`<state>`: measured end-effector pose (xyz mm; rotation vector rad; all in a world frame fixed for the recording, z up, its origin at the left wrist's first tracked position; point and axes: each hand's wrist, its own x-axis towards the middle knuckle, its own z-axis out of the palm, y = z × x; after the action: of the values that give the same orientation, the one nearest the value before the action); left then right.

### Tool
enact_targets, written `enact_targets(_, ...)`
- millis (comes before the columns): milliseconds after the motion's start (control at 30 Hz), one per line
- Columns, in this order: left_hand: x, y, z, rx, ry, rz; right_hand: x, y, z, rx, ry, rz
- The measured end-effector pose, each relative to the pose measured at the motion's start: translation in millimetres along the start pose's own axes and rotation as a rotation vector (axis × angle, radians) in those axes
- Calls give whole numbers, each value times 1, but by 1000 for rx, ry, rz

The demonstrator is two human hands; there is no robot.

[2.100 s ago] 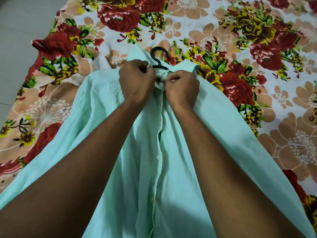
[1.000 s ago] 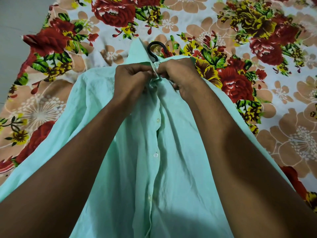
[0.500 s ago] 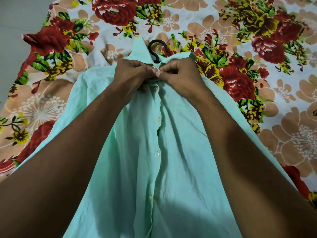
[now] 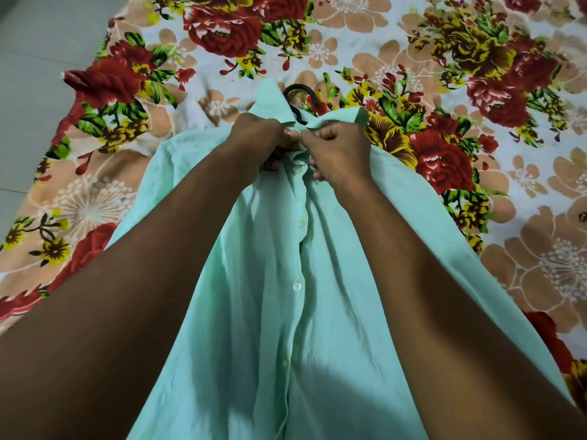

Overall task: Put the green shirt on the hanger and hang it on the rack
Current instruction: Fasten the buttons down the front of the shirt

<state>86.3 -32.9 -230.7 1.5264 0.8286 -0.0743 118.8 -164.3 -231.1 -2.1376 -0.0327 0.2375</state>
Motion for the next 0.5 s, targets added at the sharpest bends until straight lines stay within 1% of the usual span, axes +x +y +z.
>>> enact_targets(100, 3, -2, 3, 40, 36, 34, 4, 5, -7, -54, -6, 9)
enact_targets(167, -1, -7, 4, 24, 63, 87, 0, 8, -11, -80, -27, -23)
enact_targets(233, -12, -14, 0, 15, 95, 177, -11, 8, -13, -131, -38, -79)
enact_targets(300, -25, -24, -7, 21, 142, 283, -23, 9, -14, -188, -8, -134)
enact_targets(400, -51, -43, -21, 94, 198, 423, -50, 8, -11, -301, 59, -284)
enact_targets(500, -84, -55, -41, 296, 251, 549, -89, 1, 0, -433, 18, -512)
